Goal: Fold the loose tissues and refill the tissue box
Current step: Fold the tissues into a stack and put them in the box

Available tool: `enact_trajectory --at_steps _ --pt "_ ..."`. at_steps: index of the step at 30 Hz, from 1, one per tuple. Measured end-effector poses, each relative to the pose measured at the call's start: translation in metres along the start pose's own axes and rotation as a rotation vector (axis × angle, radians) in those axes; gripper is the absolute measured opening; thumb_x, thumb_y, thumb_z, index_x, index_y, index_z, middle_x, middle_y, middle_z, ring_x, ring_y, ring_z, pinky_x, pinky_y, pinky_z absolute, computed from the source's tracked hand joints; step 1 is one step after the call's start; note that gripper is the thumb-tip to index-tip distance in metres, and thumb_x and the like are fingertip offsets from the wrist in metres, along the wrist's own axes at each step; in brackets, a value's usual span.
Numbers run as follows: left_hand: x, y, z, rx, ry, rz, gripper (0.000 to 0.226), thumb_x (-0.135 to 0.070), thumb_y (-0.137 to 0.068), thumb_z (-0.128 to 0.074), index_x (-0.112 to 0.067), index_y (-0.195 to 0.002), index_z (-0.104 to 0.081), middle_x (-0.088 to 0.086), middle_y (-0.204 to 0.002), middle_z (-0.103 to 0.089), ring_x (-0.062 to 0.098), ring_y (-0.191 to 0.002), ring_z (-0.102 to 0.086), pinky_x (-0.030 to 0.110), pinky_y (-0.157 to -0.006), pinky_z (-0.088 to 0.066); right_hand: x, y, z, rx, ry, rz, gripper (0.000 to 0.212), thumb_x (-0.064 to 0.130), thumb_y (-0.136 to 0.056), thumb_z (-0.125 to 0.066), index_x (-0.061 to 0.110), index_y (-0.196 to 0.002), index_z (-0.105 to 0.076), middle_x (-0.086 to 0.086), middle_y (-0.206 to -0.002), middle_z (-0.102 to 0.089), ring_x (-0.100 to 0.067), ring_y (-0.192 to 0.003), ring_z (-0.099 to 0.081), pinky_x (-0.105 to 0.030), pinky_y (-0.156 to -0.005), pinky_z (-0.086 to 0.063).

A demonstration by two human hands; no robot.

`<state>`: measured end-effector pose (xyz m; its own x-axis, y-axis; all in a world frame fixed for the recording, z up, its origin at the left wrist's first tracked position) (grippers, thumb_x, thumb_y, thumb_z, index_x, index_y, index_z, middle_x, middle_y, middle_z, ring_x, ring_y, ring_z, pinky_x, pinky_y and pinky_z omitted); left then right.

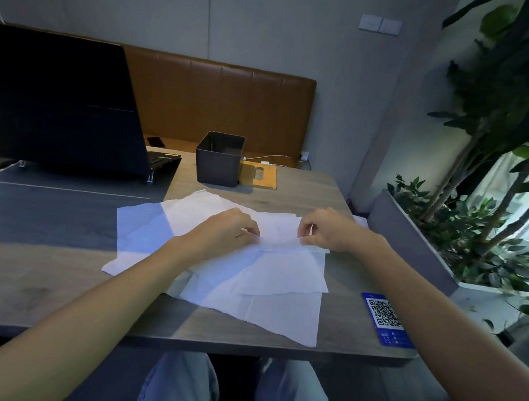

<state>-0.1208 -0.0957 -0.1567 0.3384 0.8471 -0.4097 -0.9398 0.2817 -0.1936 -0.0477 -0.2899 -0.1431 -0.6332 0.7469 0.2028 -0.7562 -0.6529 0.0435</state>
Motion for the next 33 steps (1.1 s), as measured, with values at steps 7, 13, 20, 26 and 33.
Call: enact_trajectory --at_steps 7,13,20,26,33 --pt "0.004 -0.005 0.005 -0.177 0.114 0.028 0.024 -0.045 -0.101 -0.051 -0.026 -0.110 -0.063 -0.010 -0.121 -0.056 0.010 -0.104 -0.056 0.028 -0.088 -0.050 0.000 -0.005 0.006 -0.081 -0.123 -0.130 0.044 0.061 -0.092 -0.056 0.023 -0.103 -0.074 0.008 -0.100 -0.071 -0.009 -0.088 -0.061 -0.027 -0.075 -0.052" --pt "-0.008 -0.021 -0.044 -0.011 -0.186 0.072 0.051 -0.042 -0.106 -0.033 -0.018 -0.150 -0.038 0.005 -0.151 -0.042 0.025 -0.139 -0.038 0.043 -0.115 -0.029 0.031 -0.026 -0.030 -0.163 0.024 -0.028 0.040 0.037 -0.105 -0.043 0.021 -0.141 -0.052 0.001 -0.147 -0.052 -0.021 -0.136 -0.042 -0.039 -0.114 -0.031" --pt "0.009 -0.004 -0.050 0.298 -0.238 0.200 0.063 -0.061 -0.103 -0.023 -0.037 -0.160 -0.012 0.002 -0.170 0.001 0.027 -0.156 0.006 0.052 -0.124 0.005 0.005 -0.008 -0.068 0.028 0.026 -0.135 0.069 0.059 -0.104 -0.018 0.022 -0.162 -0.009 0.001 -0.169 0.001 -0.019 -0.156 0.004 -0.045 -0.125 0.002" --pt "0.016 -0.015 -0.031 0.198 -0.126 0.218 0.059 -0.057 -0.104 -0.027 -0.033 -0.158 -0.023 0.001 -0.168 -0.016 0.026 -0.154 -0.009 0.052 -0.123 0.000 -0.010 0.001 -0.054 -0.051 0.055 -0.203 0.069 0.060 -0.103 -0.017 0.026 -0.161 -0.007 -0.008 -0.169 -0.002 -0.026 -0.155 0.003 -0.049 -0.125 -0.001" --pt "0.009 -0.035 -0.029 0.086 -0.128 0.294 0.049 -0.045 -0.105 -0.039 -0.023 -0.148 -0.040 0.009 -0.152 -0.040 0.033 -0.138 -0.035 0.050 -0.114 -0.026 0.016 -0.030 -0.054 -0.070 0.016 -0.131 0.048 0.032 -0.108 -0.027 0.020 -0.155 -0.030 -0.004 -0.162 -0.031 -0.028 -0.147 -0.026 -0.047 -0.120 -0.021"
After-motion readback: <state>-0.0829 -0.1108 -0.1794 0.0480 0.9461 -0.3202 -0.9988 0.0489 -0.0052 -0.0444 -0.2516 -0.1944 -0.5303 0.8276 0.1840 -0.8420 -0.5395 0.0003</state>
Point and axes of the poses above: each hand's wrist, its own y-axis away from the middle knuckle, its own z-axis out of the back of the hand, x = y × z, the point moved 7 cm from there along -y, towards the middle knuckle
